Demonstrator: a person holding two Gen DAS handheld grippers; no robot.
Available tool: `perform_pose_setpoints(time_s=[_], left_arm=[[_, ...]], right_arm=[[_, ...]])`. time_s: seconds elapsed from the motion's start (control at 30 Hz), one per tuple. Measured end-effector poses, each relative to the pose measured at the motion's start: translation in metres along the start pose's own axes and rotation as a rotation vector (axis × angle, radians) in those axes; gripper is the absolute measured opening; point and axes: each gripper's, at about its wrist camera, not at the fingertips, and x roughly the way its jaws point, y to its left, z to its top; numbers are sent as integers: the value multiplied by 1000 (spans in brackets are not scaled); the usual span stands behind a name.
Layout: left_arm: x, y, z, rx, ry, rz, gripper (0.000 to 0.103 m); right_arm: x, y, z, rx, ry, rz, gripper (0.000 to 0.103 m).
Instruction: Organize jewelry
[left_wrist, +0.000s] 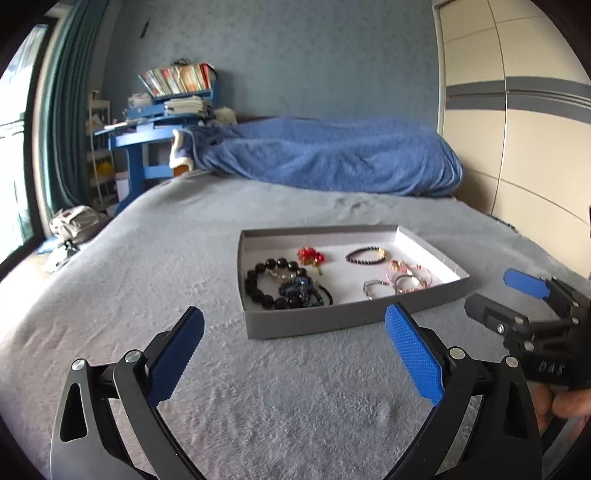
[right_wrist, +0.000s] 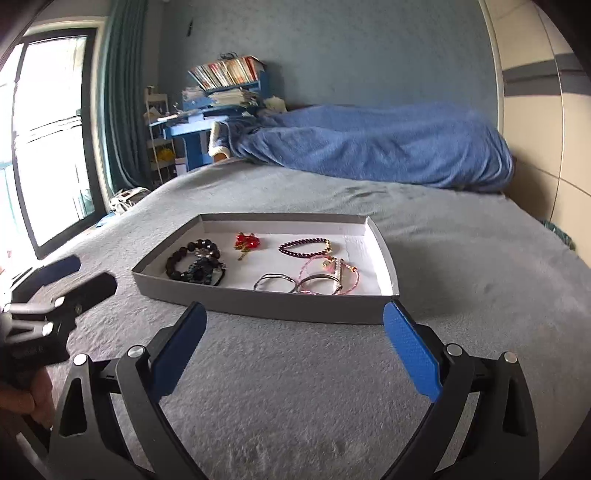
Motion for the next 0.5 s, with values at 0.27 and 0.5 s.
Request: perform_pose_setpoints(time_s=[0.27, 0.5], left_arm=[[-7, 3, -6, -22, -14, -7, 98], [-8, -4, -8, 10, -9, -32, 98]], right_arm=[[-14, -4, -8, 29, -21, -10, 95], [-18, -5, -9, 31, -48, -5, 95]])
